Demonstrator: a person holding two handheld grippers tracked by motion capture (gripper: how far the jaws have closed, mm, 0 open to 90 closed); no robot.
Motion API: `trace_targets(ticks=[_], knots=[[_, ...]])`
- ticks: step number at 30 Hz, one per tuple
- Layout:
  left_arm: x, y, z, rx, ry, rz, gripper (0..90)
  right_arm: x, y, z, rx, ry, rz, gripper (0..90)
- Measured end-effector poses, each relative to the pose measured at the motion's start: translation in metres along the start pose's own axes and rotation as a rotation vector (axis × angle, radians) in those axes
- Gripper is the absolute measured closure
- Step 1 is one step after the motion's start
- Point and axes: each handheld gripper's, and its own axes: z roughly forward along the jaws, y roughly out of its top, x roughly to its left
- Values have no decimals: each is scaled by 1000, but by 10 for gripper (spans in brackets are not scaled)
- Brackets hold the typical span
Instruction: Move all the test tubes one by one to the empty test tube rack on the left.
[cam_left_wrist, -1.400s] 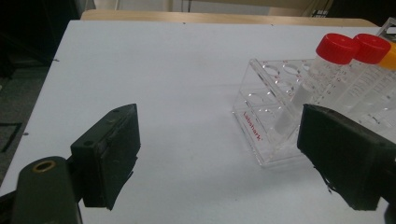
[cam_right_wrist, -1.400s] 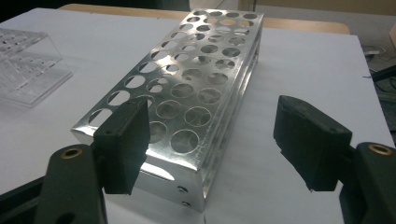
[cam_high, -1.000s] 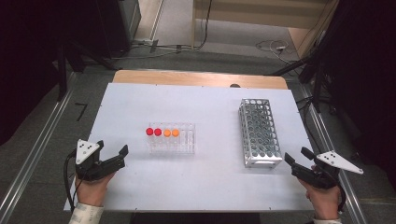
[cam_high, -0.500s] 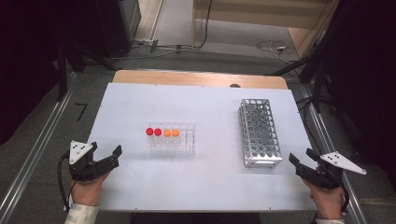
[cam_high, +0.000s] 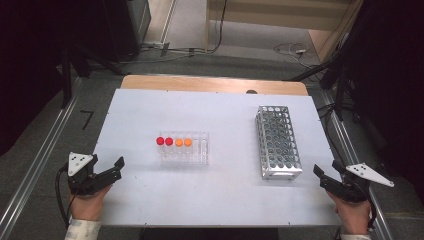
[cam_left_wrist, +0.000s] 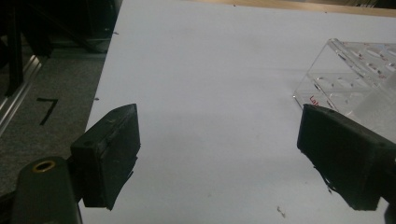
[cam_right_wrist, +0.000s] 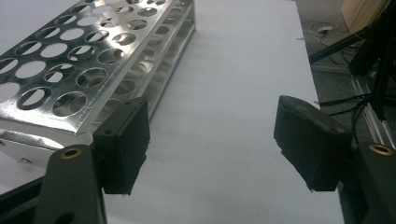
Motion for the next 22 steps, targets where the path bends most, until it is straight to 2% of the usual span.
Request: trace_targets(ticks=[10,22], knots=[[5,-2,1,7,2,-7,137,-2,-2,2,10,0,6,252],[9,-8,10,52,2,-22,137,-6,-7,8,32,-1,27,250]])
